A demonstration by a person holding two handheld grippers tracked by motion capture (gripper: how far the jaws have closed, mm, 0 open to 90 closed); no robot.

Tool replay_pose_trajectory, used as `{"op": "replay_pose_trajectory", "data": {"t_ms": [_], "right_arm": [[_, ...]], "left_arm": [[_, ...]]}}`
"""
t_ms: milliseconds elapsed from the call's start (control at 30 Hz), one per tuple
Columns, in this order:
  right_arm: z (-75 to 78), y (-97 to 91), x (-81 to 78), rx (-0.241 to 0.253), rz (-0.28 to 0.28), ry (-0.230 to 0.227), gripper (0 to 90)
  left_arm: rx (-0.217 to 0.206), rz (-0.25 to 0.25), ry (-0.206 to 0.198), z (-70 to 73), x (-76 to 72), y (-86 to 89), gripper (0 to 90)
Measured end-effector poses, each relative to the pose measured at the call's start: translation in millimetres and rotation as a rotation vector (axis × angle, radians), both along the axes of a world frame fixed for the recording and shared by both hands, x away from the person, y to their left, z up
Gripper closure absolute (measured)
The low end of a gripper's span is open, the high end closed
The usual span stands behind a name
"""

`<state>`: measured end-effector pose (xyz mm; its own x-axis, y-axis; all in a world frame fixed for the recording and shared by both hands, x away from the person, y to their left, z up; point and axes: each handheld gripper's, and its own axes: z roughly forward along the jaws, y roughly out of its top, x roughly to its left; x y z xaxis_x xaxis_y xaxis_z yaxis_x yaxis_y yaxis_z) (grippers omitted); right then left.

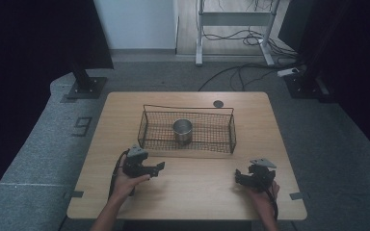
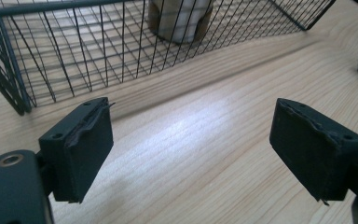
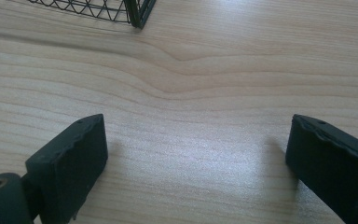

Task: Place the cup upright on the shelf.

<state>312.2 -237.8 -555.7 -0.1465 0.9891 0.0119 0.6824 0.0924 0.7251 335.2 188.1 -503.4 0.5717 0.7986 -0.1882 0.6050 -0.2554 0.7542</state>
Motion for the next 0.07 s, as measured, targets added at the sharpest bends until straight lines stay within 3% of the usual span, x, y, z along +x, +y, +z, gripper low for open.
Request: {"op": "replay_pose_trajectory", "data": {"t_ms": [67], "right_arm": [[0.0,0.0,0.0,0.000,0.000,0.000,5.3]], "left_arm": [[-0.002,0.004,0.002,-1.1,-0.1,1.1,14.1]]}}
